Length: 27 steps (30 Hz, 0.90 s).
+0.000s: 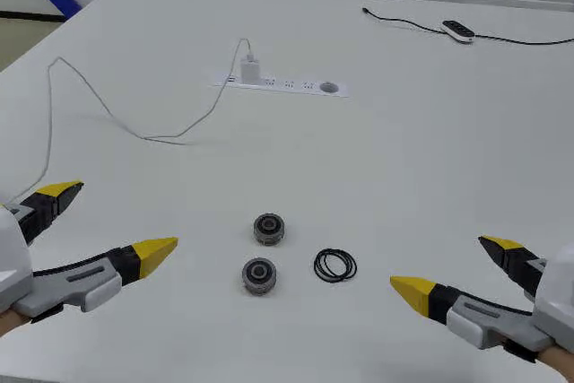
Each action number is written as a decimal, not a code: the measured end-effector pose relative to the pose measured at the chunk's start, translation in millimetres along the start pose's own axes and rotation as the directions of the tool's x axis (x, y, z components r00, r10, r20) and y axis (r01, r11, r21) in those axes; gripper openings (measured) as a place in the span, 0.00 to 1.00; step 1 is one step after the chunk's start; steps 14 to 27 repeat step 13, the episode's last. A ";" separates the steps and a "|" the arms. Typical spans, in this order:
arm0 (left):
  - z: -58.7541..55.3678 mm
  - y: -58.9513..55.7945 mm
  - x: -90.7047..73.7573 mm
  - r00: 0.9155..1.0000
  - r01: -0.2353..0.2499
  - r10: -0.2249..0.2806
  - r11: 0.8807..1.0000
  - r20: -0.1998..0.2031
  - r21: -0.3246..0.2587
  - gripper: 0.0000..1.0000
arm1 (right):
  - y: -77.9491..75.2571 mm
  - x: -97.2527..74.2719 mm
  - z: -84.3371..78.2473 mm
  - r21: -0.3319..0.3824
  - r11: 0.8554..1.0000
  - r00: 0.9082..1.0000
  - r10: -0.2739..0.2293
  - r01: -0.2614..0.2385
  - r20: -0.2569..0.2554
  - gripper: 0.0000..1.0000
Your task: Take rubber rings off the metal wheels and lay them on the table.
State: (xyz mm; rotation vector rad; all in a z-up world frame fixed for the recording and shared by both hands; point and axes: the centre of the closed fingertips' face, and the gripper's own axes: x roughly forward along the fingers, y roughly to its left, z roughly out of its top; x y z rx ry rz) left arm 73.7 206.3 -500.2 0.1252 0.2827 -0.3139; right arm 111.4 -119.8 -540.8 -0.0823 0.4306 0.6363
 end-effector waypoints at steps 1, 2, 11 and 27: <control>0.3 -0.2 -0.4 1.000 0.000 0.000 1.000 0.001 0.000 0.83 | 0.0 -0.1 0.0 0.003 1.000 1.000 0.001 -0.001 0.001 0.82; 0.4 -0.5 -0.7 1.000 0.000 0.000 1.000 0.001 -0.001 0.83 | 0.1 -0.1 -0.6 0.012 1.000 1.000 0.004 -0.004 0.001 0.82; -0.3 -1.7 -1.7 1.000 0.004 -0.004 1.000 -0.009 0.004 0.83 | -2.0 -2.8 -8.7 0.023 1.000 1.000 0.003 -0.003 -0.017 0.81; 0.1 -1.0 -2.1 1.000 -0.001 0.001 1.000 -0.008 0.003 0.83 | -2.7 -3.2 -10.2 0.017 1.000 1.000 0.001 0.000 -0.022 0.81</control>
